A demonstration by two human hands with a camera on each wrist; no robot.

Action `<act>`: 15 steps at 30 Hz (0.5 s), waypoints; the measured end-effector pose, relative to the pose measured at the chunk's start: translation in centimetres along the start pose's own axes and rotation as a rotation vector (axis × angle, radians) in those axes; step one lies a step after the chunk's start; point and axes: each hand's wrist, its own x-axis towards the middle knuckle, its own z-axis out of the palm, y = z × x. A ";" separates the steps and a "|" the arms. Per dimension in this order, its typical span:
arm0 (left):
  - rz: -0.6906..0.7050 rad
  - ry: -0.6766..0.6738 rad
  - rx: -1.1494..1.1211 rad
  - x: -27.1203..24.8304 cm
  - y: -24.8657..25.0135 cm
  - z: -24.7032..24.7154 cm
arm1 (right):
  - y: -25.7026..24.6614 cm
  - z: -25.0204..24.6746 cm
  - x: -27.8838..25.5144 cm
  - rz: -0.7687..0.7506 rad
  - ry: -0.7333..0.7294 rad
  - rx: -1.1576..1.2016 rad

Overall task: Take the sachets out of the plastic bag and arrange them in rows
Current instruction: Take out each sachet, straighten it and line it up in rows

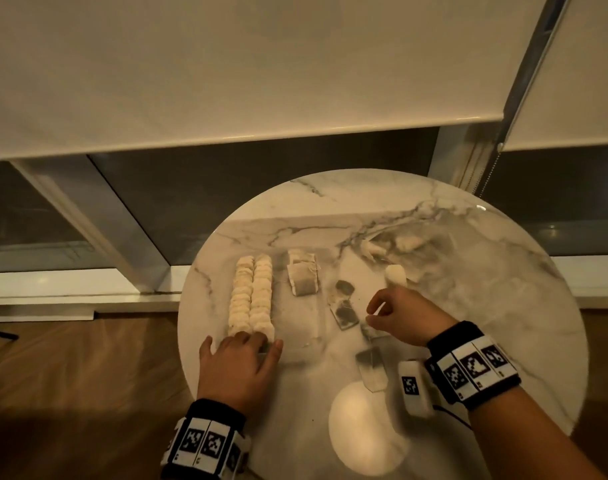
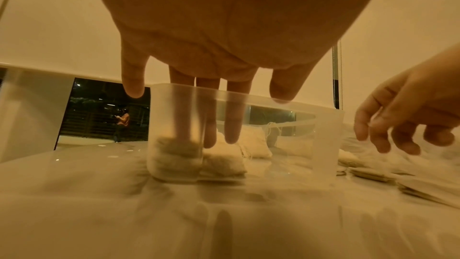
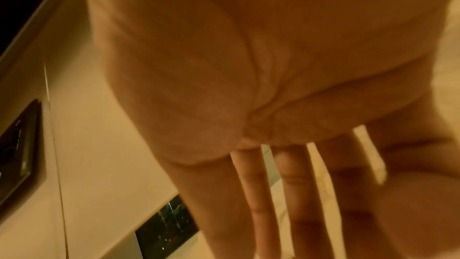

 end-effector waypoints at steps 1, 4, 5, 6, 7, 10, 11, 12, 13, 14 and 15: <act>0.002 0.001 -0.003 0.0 0.0 0.1 | 0.4 0.3 0.0 0.017 -0.044 -0.061; 0.006 0.034 0.003 0.0 0.2 0.1 | 1.1 1.3 -0.1 0.066 -0.129 -0.170; 0.005 0.045 0.000 0.0 0.2 0.1 | 1.1 1.6 -0.1 0.081 -0.154 -0.193; 0.006 0.053 -0.006 0.0 0.3 0.1 | 1.1 1.8 -0.2 0.094 -0.176 -0.215; 0.006 0.053 -0.012 0.0 0.4 0.1 | 1.0 2.1 -0.2 0.102 -0.192 -0.236; -0.005 0.038 -0.022 0.0 0.6 0.0 | 0.5 3.2 -0.2 0.107 -0.208 -0.277; -0.011 0.035 -0.027 0.0 0.7 0.0 | 0.3 3.6 -0.2 0.105 -0.212 -0.280; -0.016 0.031 -0.028 -0.1 0.7 -0.1 | 0.1 3.9 -0.2 0.097 -0.212 -0.285; -0.023 0.025 -0.026 -0.1 0.8 -0.1 | 0.0 4.3 -0.3 0.087 -0.210 -0.290; -0.029 0.021 -0.023 -0.2 0.7 -0.2 | -0.2 4.5 -0.3 0.076 -0.210 -0.289; -0.034 0.017 -0.019 -0.3 0.7 -0.3 | -0.2 4.6 -0.4 0.067 -0.210 -0.284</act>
